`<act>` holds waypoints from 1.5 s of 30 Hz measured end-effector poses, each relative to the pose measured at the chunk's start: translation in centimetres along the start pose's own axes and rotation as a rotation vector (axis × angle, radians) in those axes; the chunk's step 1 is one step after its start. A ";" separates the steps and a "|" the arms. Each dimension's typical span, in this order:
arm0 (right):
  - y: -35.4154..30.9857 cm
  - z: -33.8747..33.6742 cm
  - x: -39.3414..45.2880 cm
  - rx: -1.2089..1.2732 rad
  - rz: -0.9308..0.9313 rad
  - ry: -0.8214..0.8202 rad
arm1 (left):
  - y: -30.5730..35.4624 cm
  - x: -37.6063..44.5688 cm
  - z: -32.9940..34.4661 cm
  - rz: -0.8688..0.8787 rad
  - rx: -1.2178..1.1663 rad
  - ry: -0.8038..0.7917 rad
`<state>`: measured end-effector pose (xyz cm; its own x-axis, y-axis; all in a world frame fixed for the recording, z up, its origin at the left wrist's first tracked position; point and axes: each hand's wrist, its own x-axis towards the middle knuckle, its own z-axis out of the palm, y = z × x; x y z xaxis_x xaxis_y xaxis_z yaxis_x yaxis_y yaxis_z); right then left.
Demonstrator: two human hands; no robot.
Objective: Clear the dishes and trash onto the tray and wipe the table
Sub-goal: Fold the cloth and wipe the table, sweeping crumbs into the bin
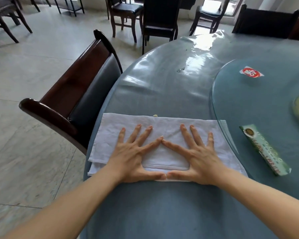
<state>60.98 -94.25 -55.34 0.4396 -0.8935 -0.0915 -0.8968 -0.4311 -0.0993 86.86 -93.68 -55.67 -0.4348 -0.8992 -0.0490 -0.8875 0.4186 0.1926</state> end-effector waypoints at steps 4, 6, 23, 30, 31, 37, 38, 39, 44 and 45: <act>1.1 0.0 2.7 0.005 0.016 0.013 | -1.5 2.5 0.0 -0.007 -0.018 0.021; 1.7 0.0 4.2 0.008 0.018 0.021 | -2.4 4.0 -0.1 -0.006 -0.024 0.026; 8.1 -1.7 21.6 0.076 0.293 0.022 | -13.8 25.8 -3.5 0.207 -0.004 -0.051; 11.0 -2.0 27.9 0.079 0.411 0.055 | -17.4 35.1 -4.5 0.319 -0.010 -0.070; 11.3 -2.1 28.8 0.077 0.418 0.063 | -17.8 36.2 -4.7 0.329 -0.009 -0.073; 13.3 -2.6 32.6 0.068 0.489 0.044 | -19.8 41.8 -5.2 0.398 -0.007 -0.094; 13.6 -2.8 33.2 0.066 0.508 0.036 | -20.0 42.8 -5.3 0.408 -0.010 -0.104; 13.8 -2.9 33.8 0.063 0.525 0.029 | -20.3 43.6 -5.4 0.416 -0.014 -0.114; 15.3 -3.8 36.5 0.070 0.604 0.016 | -21.5 48.3 -5.6 0.486 -0.041 -0.116; 15.4 -3.8 36.9 0.071 0.622 0.012 | -21.7 49.1 -5.6 0.505 -0.044 -0.122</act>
<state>63.23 -134.34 -56.47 -0.1645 -0.9761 -0.1422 -0.9791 0.1791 -0.0963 85.62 -147.65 -56.80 -0.8239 -0.5642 -0.0532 -0.5567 0.7881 0.2627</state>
